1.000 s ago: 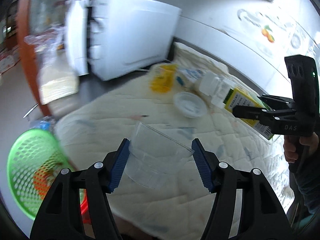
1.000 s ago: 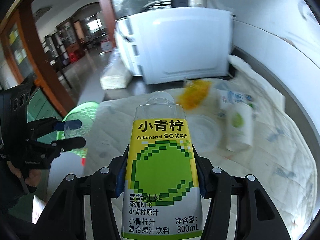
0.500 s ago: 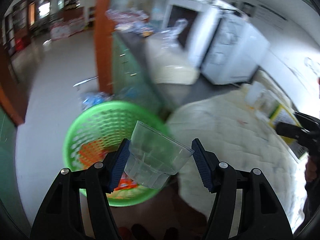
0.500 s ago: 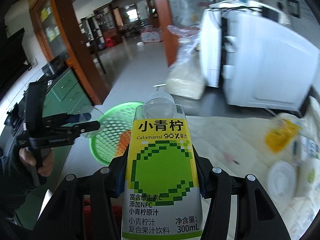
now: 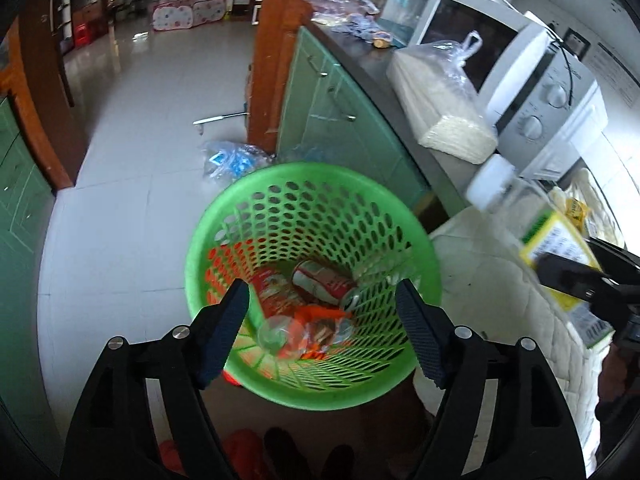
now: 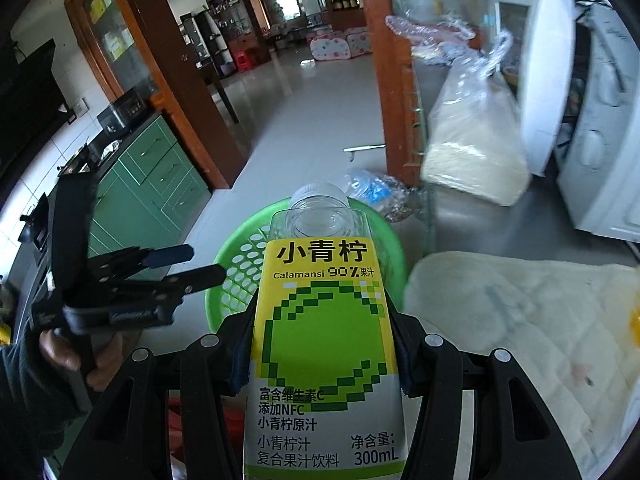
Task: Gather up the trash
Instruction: 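Carry cup and juice carton over the green basket and open both tools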
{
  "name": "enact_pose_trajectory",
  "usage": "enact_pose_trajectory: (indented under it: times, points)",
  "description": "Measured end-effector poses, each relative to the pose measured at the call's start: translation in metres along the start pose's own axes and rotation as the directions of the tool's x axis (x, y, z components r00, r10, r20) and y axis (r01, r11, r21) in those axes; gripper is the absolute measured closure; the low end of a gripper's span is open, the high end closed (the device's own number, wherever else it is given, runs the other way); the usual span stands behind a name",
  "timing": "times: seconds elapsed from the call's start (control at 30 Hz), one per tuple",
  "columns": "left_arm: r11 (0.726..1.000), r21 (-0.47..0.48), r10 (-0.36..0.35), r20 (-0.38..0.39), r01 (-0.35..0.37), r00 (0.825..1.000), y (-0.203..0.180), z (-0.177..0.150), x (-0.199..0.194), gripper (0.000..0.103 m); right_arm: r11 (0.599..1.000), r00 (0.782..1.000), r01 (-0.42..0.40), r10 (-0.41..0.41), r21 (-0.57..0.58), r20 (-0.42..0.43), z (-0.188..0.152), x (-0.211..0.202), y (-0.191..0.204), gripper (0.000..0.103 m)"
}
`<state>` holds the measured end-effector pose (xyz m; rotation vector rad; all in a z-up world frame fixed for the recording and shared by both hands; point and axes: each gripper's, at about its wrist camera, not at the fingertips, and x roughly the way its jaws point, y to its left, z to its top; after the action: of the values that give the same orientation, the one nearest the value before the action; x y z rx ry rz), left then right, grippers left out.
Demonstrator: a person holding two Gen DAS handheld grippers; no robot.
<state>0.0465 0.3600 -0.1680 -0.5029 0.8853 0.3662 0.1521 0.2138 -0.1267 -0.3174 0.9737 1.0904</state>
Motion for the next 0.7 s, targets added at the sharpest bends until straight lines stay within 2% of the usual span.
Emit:
enact_pose_trajectory:
  times: [0.2, 0.27, 0.37, 0.7]
  points:
    - [0.999, -0.032, 0.005, 0.012, -0.005, 1.0, 0.012, -0.004, -0.009, 0.027, 0.999, 0.999, -0.034, 0.035, 0.031, -0.022, 0.01, 0.033, 0.01, 0.05]
    - [0.999, -0.037, 0.004, 0.015, -0.004, 1.0, 0.014, -0.004, -0.011, 0.027, 0.998, 0.999, -0.042, 0.043, 0.036, -0.023, 0.011, 0.039, 0.014, 0.045]
    - [0.999, -0.035, 0.009, 0.018, -0.008, 1.0, 0.015, -0.004, -0.014, 0.026, 0.998, 0.999, -0.05, 0.05, 0.039, -0.009, 0.011, 0.039, 0.02, 0.036]
    - [1.0, -0.018, 0.001, 0.032, 0.0, 0.999, 0.001, -0.001, -0.02, 0.025, 1.0, 0.999, -0.029, 0.029, -0.006, 0.034, 0.004, 0.005, 0.02, 0.035]
